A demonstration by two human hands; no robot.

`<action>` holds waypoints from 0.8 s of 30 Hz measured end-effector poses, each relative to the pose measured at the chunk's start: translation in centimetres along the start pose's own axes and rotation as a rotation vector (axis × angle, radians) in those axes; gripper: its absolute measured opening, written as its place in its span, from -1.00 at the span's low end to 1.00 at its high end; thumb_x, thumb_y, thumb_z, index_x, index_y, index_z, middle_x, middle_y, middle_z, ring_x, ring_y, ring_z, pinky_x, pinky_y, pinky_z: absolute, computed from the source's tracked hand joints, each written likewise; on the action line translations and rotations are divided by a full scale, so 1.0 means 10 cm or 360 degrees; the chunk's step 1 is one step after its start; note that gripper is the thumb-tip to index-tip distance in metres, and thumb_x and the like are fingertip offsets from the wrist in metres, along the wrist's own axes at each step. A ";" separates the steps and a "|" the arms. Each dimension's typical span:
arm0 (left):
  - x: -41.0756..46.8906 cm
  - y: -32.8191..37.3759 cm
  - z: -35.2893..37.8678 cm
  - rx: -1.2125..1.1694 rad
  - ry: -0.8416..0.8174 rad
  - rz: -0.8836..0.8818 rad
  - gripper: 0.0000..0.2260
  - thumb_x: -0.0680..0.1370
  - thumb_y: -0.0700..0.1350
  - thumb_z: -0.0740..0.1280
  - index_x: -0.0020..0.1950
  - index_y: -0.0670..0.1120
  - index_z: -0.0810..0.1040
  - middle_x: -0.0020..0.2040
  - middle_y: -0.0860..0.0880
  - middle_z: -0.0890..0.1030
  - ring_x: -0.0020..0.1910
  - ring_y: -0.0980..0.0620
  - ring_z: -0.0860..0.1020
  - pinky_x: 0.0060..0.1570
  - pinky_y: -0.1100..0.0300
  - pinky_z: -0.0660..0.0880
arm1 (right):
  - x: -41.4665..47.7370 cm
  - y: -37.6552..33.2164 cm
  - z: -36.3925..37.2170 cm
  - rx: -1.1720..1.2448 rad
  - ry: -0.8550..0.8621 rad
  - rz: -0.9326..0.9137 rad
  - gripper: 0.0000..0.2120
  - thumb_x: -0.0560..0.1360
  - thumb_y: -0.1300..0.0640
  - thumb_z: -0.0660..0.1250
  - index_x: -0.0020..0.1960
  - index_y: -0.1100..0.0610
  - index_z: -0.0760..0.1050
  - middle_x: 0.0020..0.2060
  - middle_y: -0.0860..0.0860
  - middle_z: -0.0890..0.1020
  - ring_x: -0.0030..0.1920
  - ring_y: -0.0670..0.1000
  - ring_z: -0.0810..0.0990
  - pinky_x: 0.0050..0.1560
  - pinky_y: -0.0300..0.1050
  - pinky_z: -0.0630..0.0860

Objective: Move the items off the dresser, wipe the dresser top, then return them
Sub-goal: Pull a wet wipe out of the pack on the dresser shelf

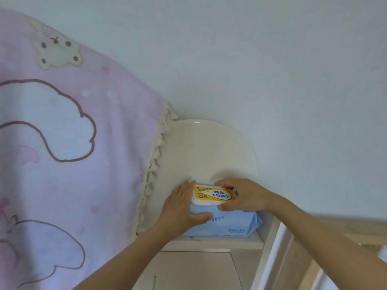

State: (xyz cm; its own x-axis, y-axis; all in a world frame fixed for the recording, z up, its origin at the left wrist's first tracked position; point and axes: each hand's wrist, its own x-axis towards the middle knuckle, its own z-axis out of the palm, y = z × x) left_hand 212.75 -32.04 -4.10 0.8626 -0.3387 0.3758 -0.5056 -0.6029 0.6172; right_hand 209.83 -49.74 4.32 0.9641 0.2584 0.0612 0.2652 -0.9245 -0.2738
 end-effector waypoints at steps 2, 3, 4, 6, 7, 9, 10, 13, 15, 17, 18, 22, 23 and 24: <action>-0.02 0.03 -0.01 -0.0038 0.0015 -0.0017 -0.07 0.26 0.23 0.36 0.49 -0.04 0.02 0.50 0.00 0.13 0.47 0.05 0.10 0.42 0.12 0.10 | 0.03 0.03 -0.03 -0.0050 0.0007 -0.0041 -0.46 0.37 -0.03 0.44 0.30 -0.04 0.36 0.13 -0.09 0.55 0.08 -0.09 0.52 0.10 -0.26 0.43; -0.03 0.05 -0.01 -0.0050 0.0030 -0.0018 -0.08 0.28 0.21 0.39 0.49 -0.04 0.01 0.50 0.01 0.13 0.46 0.06 0.11 0.41 0.15 0.10 | 0.05 0.04 -0.05 -0.0072 0.0004 -0.0052 -0.47 0.36 -0.05 0.44 0.29 -0.05 0.38 0.12 -0.08 0.56 0.07 -0.09 0.53 0.10 -0.25 0.43; -0.03 0.07 -0.02 -0.0058 0.0037 -0.0020 -0.10 0.33 0.15 0.44 0.49 -0.05 0.00 0.49 0.02 0.13 0.46 0.06 0.12 0.40 0.19 0.10 | 0.07 0.05 -0.06 -0.0102 -0.0005 -0.0059 -0.48 0.36 -0.06 0.44 0.28 -0.06 0.39 0.11 -0.08 0.57 0.07 -0.08 0.53 0.10 -0.25 0.43; -0.04 0.07 -0.02 -0.0046 0.0047 -0.0010 -0.12 0.36 0.11 0.45 0.49 -0.06 -0.01 0.48 0.03 0.14 0.44 0.07 0.13 0.37 0.24 0.10 | 0.09 0.04 -0.08 -0.0177 -0.0038 -0.0096 -0.52 0.37 -0.08 0.42 0.26 -0.07 0.42 0.10 -0.07 0.58 0.06 -0.07 0.54 0.10 -0.23 0.44; -0.05 0.07 -0.03 -0.0024 0.0050 -0.0002 -0.12 0.36 0.12 0.44 0.49 -0.06 -0.01 0.49 0.02 0.14 0.44 0.07 0.13 0.36 0.24 0.10 | 0.09 0.03 -0.08 -0.0212 -0.0046 -0.0115 -0.54 0.38 -0.09 0.41 0.25 -0.08 0.43 0.11 -0.06 0.58 0.07 -0.07 0.53 0.11 -0.21 0.44; -0.06 0.06 -0.02 0.0011 0.0036 0.0002 -0.14 0.39 0.08 0.44 0.50 -0.05 -0.03 0.50 0.02 0.11 0.46 0.07 0.10 0.39 0.21 0.09 | 0.09 0.02 -0.09 -0.0261 -0.0054 -0.0128 -0.56 0.40 -0.10 0.38 0.25 -0.09 0.44 0.12 -0.06 0.57 0.08 -0.06 0.53 0.13 -0.18 0.44; -0.06 0.06 -0.02 0.0017 0.0033 -0.0004 -0.15 0.41 0.06 0.43 0.50 -0.05 -0.04 0.51 0.01 0.09 0.47 0.06 0.09 0.41 0.20 0.08 | 0.09 0.03 -0.08 -0.0275 -0.0048 -0.0131 -0.56 0.40 -0.11 0.37 0.25 -0.09 0.44 0.13 -0.06 0.57 0.08 -0.06 0.53 0.13 -0.17 0.44; -0.07 0.08 -0.03 0.0004 0.0020 -0.0006 -0.16 0.42 0.04 0.42 0.50 -0.06 -0.06 0.51 0.01 0.09 0.47 0.06 0.09 0.41 0.19 0.09 | 0.10 0.04 -0.08 -0.0321 -0.0050 -0.0142 -0.57 0.41 -0.12 0.35 0.26 -0.10 0.44 0.11 -0.07 0.58 0.06 -0.05 0.53 0.09 -0.18 0.43; -0.08 0.10 -0.04 -0.0004 0.0011 -0.0012 -0.16 0.43 0.03 0.42 0.50 -0.07 -0.07 0.51 0.01 0.09 0.47 0.06 0.09 0.40 0.21 0.09 | 0.09 0.03 -0.08 -0.0335 -0.0067 -0.0155 -0.58 0.42 -0.13 0.34 0.26 -0.10 0.45 0.11 -0.08 0.59 0.04 -0.06 0.53 0.07 -0.17 0.44; -0.08 0.10 -0.04 0.0006 0.0007 -0.0022 -0.15 0.43 0.03 0.41 0.50 -0.11 -0.10 0.51 0.00 0.09 0.47 0.06 0.09 0.39 0.22 0.08 | 0.08 0.04 -0.08 -0.0324 -0.0086 -0.0158 -0.58 0.43 -0.13 0.33 0.27 -0.10 0.44 0.12 -0.09 0.58 0.04 -0.06 0.53 0.08 -0.17 0.44; -0.08 0.10 -0.04 0.0012 0.0006 -0.0027 -0.14 0.44 0.04 0.41 0.50 -0.12 -0.11 0.50 0.00 0.09 0.47 0.05 0.09 0.38 0.23 0.09 | 0.07 0.03 -0.09 -0.0316 -0.0088 -0.0164 -0.58 0.45 -0.12 0.31 0.28 -0.09 0.44 0.14 -0.09 0.58 0.05 -0.06 0.52 0.08 -0.18 0.43; -0.07 0.11 -0.04 0.0040 -0.0017 -0.0048 -0.10 0.44 0.06 0.39 0.49 -0.16 -0.17 0.50 -0.02 0.10 0.47 0.03 0.09 0.39 0.20 0.10 | 0.06 0.01 -0.08 -0.0357 -0.0138 -0.0170 -0.60 0.48 -0.09 0.28 0.29 -0.04 0.43 0.14 -0.08 0.57 0.03 -0.06 0.51 0.06 -0.18 0.39; -0.07 0.11 -0.05 0.0049 -0.0030 -0.0050 -0.10 0.44 0.07 0.39 0.49 -0.16 -0.18 0.50 -0.02 0.09 0.47 0.02 0.08 0.40 0.19 0.09 | 0.06 0.01 -0.08 -0.0361 -0.0139 -0.0183 -0.64 0.50 -0.07 0.27 0.27 -0.03 0.46 0.09 -0.05 0.59 0.00 -0.04 0.52 0.04 -0.16 0.40; -0.08 0.11 -0.05 0.0060 -0.0048 -0.0049 -0.09 0.44 0.08 0.38 0.49 -0.17 -0.19 0.51 -0.02 0.07 0.48 0.03 0.06 0.41 0.19 0.07 | 0.07 0.02 -0.10 -0.0281 -0.0103 -0.0183 -0.71 0.52 -0.03 0.24 0.21 0.00 0.50 0.00 0.01 0.60 -0.06 -0.01 0.51 0.00 -0.15 0.41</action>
State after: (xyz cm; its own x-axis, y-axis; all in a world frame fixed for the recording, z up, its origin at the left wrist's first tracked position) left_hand 211.53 -32.07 -3.39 0.8783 -0.3406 0.3356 -0.4781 -0.6398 0.6017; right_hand 210.54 -50.06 5.20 0.9261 0.3769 0.0191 0.3769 -0.9213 -0.0960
